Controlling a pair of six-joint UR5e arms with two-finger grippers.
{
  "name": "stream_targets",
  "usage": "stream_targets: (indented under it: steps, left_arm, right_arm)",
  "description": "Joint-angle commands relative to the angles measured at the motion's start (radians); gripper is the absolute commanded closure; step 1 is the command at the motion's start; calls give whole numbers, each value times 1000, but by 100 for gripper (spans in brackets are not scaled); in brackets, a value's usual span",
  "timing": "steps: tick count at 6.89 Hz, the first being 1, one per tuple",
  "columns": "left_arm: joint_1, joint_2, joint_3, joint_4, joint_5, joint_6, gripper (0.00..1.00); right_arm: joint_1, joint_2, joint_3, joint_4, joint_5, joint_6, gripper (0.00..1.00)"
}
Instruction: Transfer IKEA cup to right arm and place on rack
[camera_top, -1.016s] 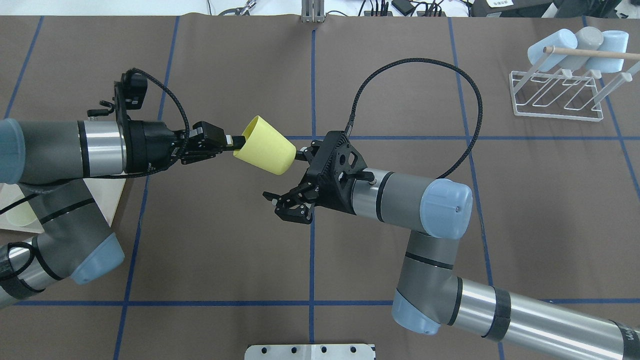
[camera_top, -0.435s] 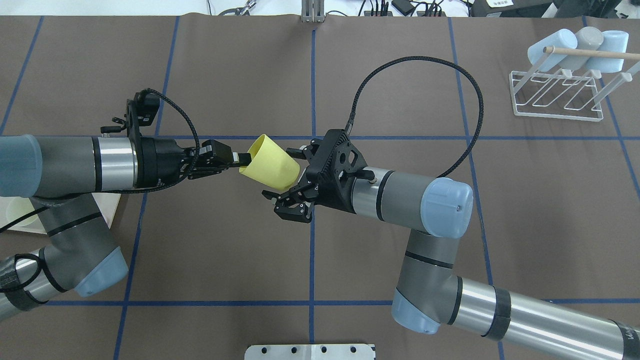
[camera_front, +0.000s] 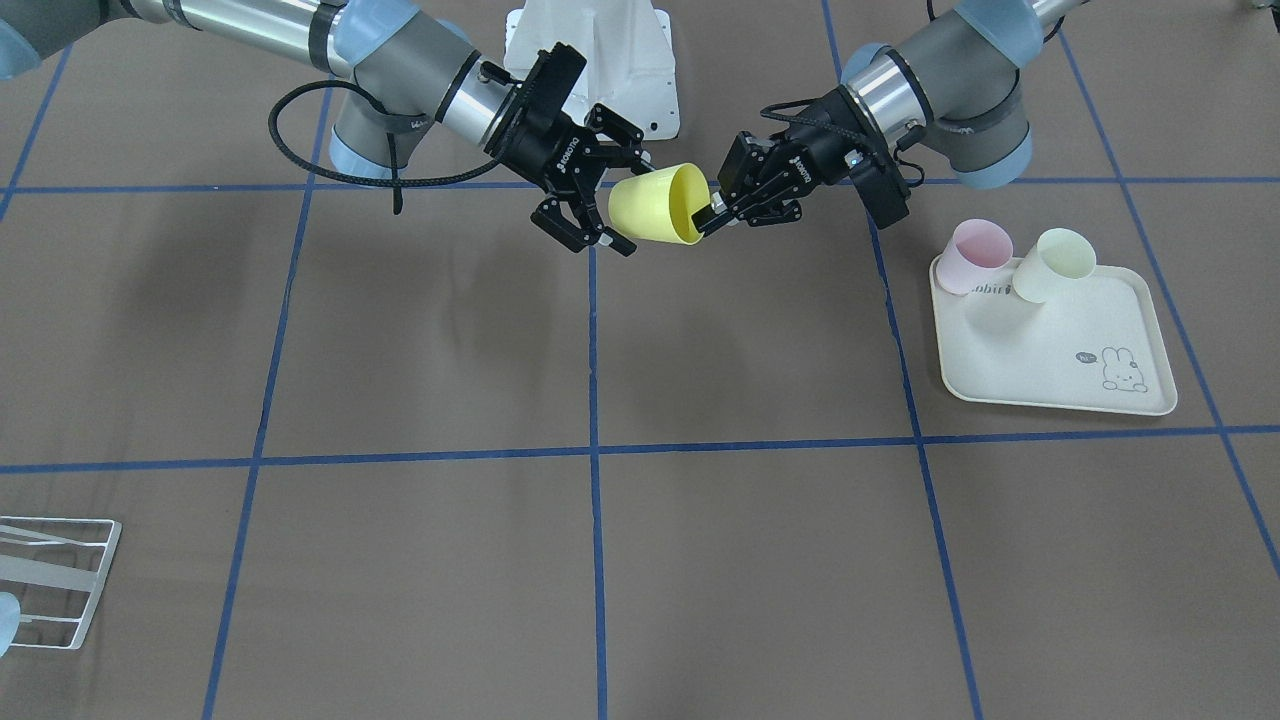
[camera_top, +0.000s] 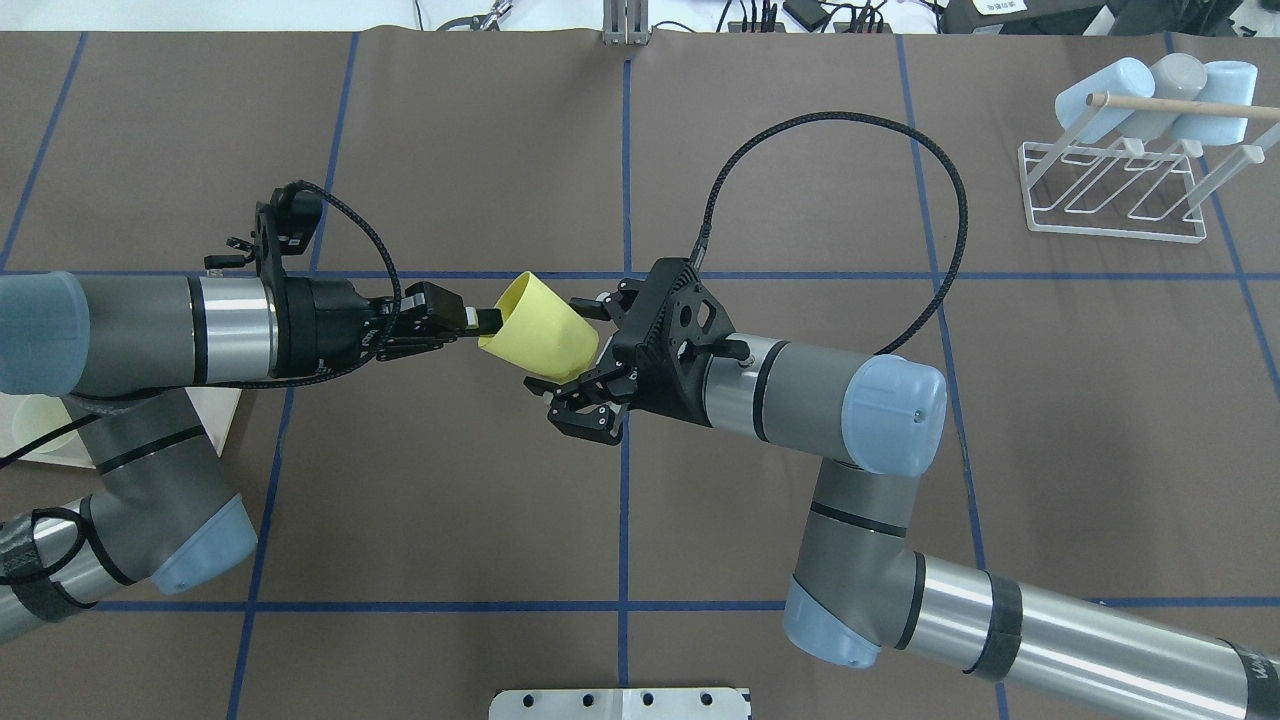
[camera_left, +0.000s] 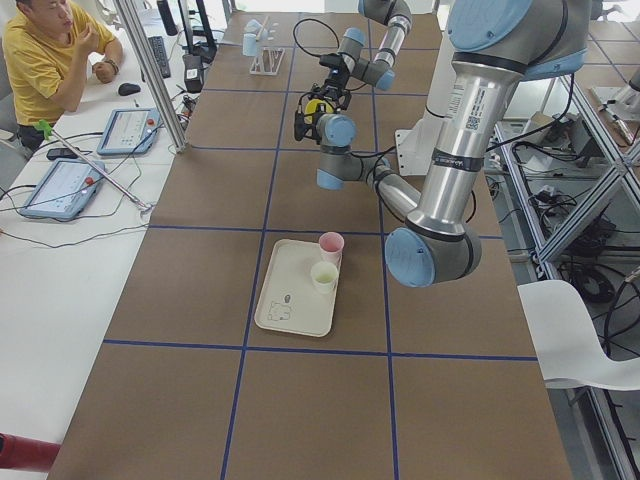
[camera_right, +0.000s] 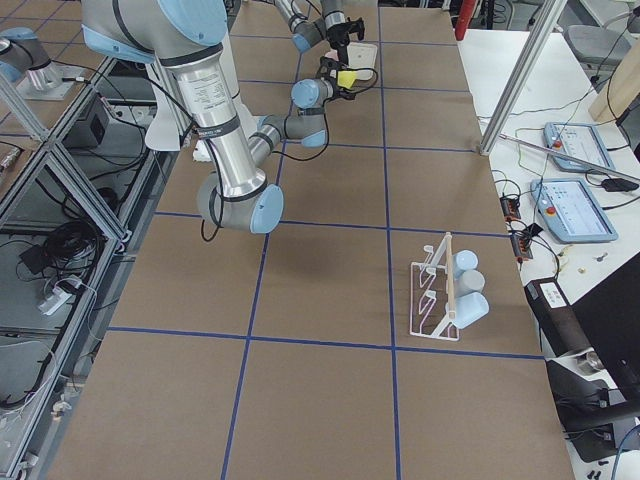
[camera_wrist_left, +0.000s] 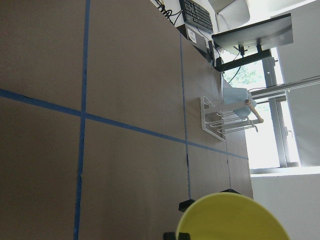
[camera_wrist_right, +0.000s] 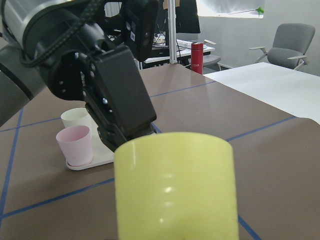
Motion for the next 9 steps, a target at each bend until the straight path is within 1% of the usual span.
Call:
stream_targets:
  steps: [1,2,3,4,6,7,8,9]
  left_arm:
    - [0,0,0,0,0,0,100]
    - [-1,-1,-1,-2,-2,2,100]
    - [-1,-6,-10,-3,0,2,18]
    - [-3,-3,-16,-6,52,3,0]
    - [-33,11,-17,1,48,75,0]
    - [-64,34,-18,29,41,124,0]
    - [-105,78,-33,88,20,238,0]
    - [-135,139,-70,156,11,368,0]
  right_arm:
    - [0,-4,0,0,1,0,56]
    - [0,-4,0,0,1,0,65]
    - [2,-4,0,0,1,0,66]
    - [2,-5,0,0,1,0,66]
    - [2,-19,3,0,-2,2,66]
    - [5,-20,6,-2,-2,2,73]
    - [30,-22,6,-27,4,2,76]
    - [69,-22,18,-129,13,2,87]
